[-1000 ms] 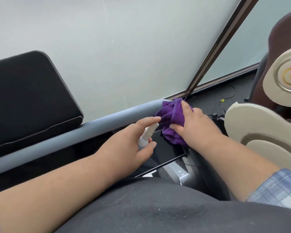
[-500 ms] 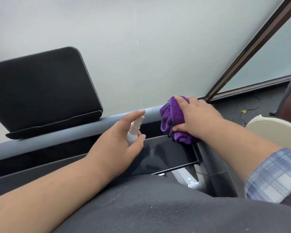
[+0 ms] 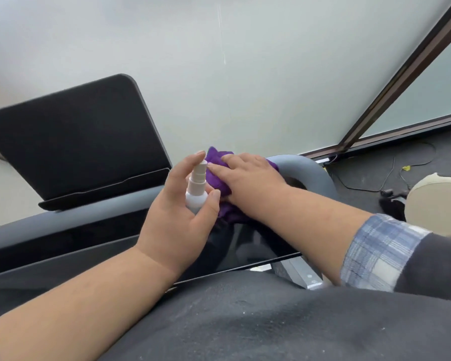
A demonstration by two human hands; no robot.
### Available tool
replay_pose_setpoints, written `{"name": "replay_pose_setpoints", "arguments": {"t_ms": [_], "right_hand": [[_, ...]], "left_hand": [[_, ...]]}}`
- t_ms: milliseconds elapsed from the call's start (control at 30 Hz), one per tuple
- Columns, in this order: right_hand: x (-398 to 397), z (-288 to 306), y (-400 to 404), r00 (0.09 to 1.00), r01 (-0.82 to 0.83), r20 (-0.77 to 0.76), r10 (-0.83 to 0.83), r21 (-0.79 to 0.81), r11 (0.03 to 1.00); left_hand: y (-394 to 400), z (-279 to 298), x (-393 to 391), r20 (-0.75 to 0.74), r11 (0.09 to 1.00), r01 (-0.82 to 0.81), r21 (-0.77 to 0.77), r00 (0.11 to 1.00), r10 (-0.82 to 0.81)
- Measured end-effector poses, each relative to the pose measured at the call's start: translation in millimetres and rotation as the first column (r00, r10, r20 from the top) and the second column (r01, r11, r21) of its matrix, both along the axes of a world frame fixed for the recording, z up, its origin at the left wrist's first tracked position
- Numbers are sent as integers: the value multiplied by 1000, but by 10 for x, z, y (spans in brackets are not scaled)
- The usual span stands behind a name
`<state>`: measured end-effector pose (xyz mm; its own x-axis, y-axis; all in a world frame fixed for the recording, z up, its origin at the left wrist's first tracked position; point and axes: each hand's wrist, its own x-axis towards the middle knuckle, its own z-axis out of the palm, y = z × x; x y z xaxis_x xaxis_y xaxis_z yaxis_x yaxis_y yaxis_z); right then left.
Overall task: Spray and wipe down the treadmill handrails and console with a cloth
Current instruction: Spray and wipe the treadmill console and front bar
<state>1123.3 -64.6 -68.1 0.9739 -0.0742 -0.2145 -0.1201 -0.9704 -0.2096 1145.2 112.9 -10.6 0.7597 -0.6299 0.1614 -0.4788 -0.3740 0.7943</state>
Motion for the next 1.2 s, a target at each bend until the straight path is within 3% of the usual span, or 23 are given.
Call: {"name": "replay_pose_setpoints", "arguments": {"t_ms": [167, 300, 500, 767, 967, 1200], "right_hand": [[-296, 55, -545, 982, 170, -79, -170, -12, 985], [-200, 9, -231, 981, 153, -101, -167, -131, 979], [218, -75, 571, 997, 44, -59, -53, -151, 988], [373, -115, 767, 996, 61, -54, -68, -135, 989], [382, -5, 836, 983, 143, -100, -155, -123, 982], [427, 48, 1037, 940, 282, -149, -307, -165, 945]], "left_hand": [[235, 57, 87, -5, 994, -104, -43, 995, 104], [472, 81, 115, 10, 986, -168, -7, 986, 168], [815, 52, 170, 11, 986, -165, 4, 986, 165], [1051, 78, 368, -27, 997, 21, 73, 999, -19], [1244, 181, 556, -52, 953, 232, 194, 973, -226], [1553, 196, 689, -45, 921, 329, 210, 944, -327]]}}
